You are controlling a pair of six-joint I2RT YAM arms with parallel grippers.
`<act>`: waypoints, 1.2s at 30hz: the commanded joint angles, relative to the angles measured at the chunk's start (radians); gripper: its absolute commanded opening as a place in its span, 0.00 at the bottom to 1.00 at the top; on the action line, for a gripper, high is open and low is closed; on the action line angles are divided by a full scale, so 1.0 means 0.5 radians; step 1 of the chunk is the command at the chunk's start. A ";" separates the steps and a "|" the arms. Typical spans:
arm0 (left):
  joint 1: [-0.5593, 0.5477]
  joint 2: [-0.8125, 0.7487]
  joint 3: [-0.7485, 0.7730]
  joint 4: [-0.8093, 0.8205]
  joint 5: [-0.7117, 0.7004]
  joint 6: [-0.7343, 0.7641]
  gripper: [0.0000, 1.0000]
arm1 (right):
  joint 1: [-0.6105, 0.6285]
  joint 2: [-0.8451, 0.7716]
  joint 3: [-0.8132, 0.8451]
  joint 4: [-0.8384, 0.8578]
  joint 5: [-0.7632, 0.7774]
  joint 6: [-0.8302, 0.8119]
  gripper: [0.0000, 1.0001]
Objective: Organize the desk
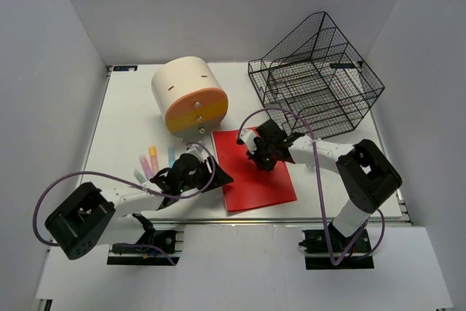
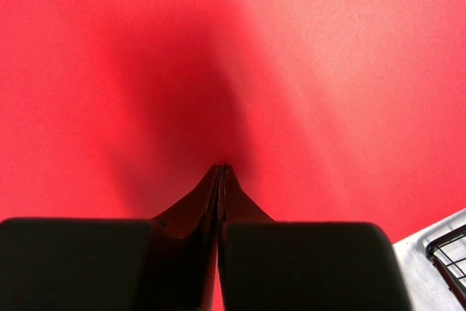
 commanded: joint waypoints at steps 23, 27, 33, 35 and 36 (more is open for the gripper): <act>-0.044 0.233 0.023 0.491 0.024 -0.161 0.25 | 0.027 0.193 -0.137 -0.315 -0.025 -0.026 0.00; -0.044 0.188 0.023 0.452 -0.034 -0.171 0.21 | 0.027 0.181 -0.137 -0.315 -0.040 -0.032 0.00; -0.044 0.053 -0.008 0.335 -0.129 -0.180 0.12 | 0.018 0.064 -0.137 -0.343 -0.151 -0.035 0.00; -0.044 0.034 -0.011 0.307 -0.129 -0.180 0.12 | 0.027 -0.043 -0.125 -0.392 -0.212 -0.071 0.08; -0.026 0.028 -0.020 0.298 -0.129 -0.177 0.12 | 0.027 -0.086 -0.110 -0.413 -0.233 -0.120 0.13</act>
